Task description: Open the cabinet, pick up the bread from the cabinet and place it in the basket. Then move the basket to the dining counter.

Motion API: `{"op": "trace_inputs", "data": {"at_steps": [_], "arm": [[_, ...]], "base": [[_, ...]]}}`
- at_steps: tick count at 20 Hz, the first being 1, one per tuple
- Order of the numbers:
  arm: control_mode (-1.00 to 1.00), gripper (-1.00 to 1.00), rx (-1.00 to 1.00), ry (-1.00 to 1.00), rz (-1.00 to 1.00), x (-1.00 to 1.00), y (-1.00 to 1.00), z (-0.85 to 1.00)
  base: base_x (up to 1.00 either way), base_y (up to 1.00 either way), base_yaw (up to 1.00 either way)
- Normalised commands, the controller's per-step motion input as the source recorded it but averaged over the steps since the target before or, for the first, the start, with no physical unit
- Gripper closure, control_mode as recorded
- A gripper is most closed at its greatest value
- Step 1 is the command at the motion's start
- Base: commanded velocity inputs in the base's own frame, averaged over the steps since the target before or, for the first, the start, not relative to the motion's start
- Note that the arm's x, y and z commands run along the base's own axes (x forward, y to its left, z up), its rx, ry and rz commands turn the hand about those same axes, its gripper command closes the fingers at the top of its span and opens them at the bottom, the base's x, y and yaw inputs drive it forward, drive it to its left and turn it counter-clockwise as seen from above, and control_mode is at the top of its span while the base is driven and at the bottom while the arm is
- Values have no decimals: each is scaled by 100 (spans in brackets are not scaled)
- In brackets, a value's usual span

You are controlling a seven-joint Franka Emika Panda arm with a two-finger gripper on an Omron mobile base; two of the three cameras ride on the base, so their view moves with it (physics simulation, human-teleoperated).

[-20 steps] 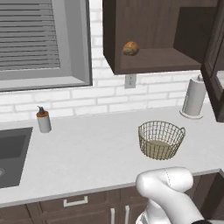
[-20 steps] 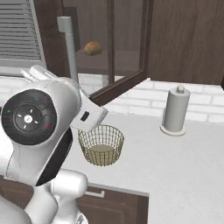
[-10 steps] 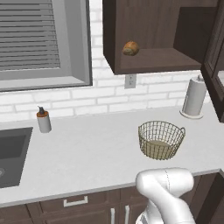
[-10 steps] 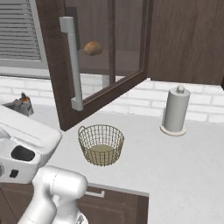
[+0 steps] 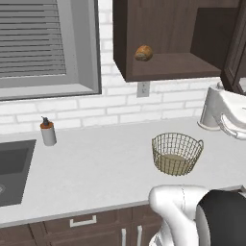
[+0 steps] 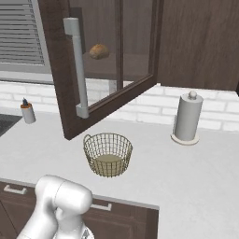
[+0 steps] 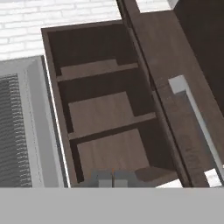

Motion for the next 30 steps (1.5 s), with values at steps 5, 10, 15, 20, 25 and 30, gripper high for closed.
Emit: {"op": "trace_inputs", "data": {"at_steps": [5, 10, 15, 20, 25, 30], "arm": [[-100, 100, -3, 0, -37, 100, 37, -20], [-100, 100, 1, 0, -31, 99, -9, -28], [-100, 100, 13, 0, -15, 74, -68, -23], [-100, 100, 15, 0, -3, 63, -83, -22], [-100, 100, 11, 0, -3, 73, -76, -19], [-100, 100, 15, -15, -3, 15, -90, -1]], "base": [[0, 0, 0], [0, 0, 0], [0, 0, 0], [0, 0, 0], [0, 0, 0], [0, 0, 0]]}}
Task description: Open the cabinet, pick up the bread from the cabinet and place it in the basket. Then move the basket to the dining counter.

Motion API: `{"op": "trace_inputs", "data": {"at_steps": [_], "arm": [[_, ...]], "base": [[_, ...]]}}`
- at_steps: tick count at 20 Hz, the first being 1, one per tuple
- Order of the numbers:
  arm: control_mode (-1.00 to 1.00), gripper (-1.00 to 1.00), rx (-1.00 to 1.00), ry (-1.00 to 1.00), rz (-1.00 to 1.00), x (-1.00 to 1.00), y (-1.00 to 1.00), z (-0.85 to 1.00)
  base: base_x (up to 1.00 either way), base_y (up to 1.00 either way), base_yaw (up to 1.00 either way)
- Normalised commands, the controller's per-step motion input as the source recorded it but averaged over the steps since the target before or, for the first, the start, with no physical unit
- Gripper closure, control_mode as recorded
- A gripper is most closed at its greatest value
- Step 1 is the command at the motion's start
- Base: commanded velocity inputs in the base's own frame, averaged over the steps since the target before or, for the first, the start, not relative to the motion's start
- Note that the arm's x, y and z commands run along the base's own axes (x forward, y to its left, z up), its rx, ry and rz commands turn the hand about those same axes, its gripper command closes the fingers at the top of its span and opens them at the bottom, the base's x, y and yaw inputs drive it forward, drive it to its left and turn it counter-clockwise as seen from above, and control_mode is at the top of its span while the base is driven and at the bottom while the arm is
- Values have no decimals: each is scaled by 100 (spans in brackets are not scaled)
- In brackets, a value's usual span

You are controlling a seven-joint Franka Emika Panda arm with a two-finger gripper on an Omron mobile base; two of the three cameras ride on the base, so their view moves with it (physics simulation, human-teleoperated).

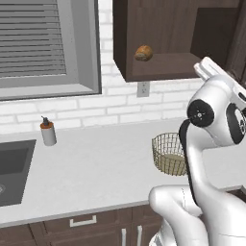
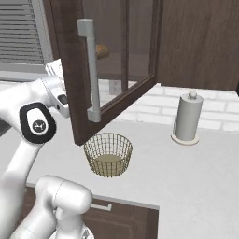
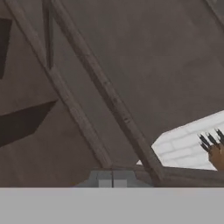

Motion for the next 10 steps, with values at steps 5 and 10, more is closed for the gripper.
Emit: {"op": "trace_inputs", "data": {"at_steps": [5, 10], "arm": [[-100, 100, 27, -25, -3, -13, -100, 0], [-100, 100, 33, -17, 0, 6, -100, 0]], "base": [[0, 0, 0], [0, 0, 0]]}}
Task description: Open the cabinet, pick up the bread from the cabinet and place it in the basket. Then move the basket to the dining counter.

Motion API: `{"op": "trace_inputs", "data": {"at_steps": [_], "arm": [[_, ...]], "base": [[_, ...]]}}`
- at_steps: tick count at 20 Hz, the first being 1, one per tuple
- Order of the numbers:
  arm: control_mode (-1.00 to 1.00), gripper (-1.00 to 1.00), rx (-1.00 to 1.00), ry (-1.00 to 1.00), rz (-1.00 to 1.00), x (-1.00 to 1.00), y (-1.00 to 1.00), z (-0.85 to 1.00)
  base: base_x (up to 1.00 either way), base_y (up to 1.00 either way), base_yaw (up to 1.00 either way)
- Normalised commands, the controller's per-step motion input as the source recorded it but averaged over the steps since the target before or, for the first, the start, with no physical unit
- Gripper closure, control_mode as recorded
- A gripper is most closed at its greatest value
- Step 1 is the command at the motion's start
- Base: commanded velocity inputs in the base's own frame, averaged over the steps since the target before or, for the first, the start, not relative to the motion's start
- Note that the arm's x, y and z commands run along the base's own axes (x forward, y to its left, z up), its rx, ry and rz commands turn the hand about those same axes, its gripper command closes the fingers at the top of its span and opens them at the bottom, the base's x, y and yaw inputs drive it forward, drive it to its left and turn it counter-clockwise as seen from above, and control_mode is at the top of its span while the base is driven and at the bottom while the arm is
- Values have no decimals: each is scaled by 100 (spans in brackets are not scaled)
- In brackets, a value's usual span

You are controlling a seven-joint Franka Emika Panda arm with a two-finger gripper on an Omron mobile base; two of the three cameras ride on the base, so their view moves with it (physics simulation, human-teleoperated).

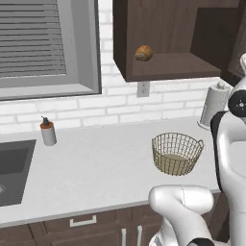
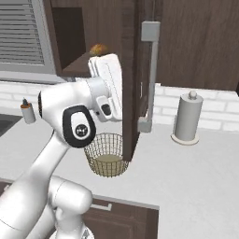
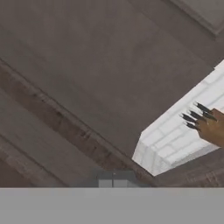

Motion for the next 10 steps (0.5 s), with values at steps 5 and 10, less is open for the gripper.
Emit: {"op": "trace_inputs", "data": {"at_steps": [5, 10], "arm": [[-100, 100, 32, -5, 2, 45, -98, 0], [-100, 100, 7, 4, 2, 14, -21, 0]], "base": [[0, 0, 0], [0, 0, 0]]}}
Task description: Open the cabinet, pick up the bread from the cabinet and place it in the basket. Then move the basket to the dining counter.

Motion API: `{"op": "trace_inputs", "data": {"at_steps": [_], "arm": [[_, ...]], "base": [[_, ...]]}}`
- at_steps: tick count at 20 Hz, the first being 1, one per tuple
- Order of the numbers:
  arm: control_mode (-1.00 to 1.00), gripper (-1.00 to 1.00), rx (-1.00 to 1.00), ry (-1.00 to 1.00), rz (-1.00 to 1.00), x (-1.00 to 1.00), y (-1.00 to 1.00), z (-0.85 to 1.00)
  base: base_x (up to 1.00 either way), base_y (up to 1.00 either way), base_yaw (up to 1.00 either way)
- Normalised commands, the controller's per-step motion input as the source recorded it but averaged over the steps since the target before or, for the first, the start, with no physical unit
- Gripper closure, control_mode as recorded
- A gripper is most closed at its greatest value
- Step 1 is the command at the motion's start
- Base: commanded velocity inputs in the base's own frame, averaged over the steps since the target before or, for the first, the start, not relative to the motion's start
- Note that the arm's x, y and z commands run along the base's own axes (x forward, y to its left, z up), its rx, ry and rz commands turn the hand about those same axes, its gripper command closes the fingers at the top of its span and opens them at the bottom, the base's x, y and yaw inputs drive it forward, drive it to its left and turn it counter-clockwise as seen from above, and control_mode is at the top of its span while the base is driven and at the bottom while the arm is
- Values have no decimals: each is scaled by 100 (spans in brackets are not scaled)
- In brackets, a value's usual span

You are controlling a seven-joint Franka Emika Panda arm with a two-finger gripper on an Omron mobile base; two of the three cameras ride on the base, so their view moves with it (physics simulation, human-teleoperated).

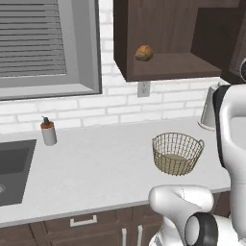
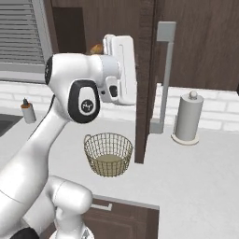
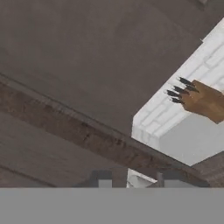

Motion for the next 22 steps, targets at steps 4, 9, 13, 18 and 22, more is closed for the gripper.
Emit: {"op": "trace_inputs", "data": {"at_steps": [4, 9, 13, 18, 22], "arm": [[-100, 100, -4, -9, 7, -70, 84, 8], [-100, 100, -18, 0, 21, -35, 91, 54], [-100, 100, -35, 34, 32, 0, 81, 84], [-100, 100, -5, 43, 37, 0, 55, 8], [-100, 100, 0, 31, 40, 7, 53, -42]], "base": [[0, 0, 0], [0, 0, 0], [0, 0, 0], [0, 0, 0], [0, 0, 0]]}}
